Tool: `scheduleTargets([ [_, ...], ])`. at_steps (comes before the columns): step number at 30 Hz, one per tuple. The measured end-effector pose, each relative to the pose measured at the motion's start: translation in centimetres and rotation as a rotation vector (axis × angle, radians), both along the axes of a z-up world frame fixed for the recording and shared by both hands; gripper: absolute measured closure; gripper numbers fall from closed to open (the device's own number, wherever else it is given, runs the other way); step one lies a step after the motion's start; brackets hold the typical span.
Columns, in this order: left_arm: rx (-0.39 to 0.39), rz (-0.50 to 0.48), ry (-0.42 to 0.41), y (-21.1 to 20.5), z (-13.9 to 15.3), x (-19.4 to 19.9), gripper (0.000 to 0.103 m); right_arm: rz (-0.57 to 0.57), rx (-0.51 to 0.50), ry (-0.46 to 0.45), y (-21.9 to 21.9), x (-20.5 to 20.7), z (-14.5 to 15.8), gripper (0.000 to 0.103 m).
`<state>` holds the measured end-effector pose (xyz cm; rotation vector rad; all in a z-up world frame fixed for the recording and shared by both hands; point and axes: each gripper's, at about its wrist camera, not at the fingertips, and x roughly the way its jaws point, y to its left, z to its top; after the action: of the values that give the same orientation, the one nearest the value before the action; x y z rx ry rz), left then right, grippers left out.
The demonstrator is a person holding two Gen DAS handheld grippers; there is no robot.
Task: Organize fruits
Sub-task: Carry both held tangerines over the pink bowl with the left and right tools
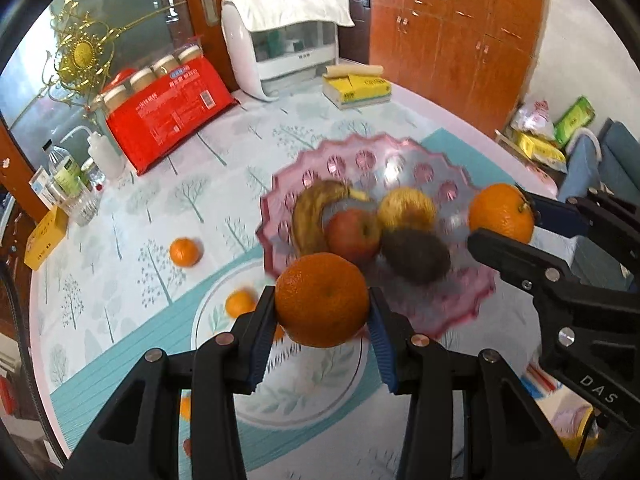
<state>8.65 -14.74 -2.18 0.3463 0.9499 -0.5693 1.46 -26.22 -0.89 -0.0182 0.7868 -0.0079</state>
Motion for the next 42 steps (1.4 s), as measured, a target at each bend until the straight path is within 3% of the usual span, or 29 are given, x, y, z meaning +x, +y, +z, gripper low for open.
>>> scheduleTargets([
  [10,-0.006,0.16,-0.057,-3.9,0.9,4.2,0.06,0.0,0.002,-0.012,-6.3,4.8,0.2,0.064],
  [17,0.018,0.265,-0.054,-5.7,-1.3,6.8,0.06,0.005,0.004,-0.008,-9.1,8.3,-0.4,0.064],
  [32,0.068,0.343,0.076,-7.7,-7.7,7.7,0.06,-0.05,0.041,0.15,-12.3,10.9,-6.3,0.064],
  [42,0.075,0.364,0.071,-7.7,-8.2,7.0,0.06,-0.041,0.032,0.205,-12.2,11.1,-8.3,0.064],
])
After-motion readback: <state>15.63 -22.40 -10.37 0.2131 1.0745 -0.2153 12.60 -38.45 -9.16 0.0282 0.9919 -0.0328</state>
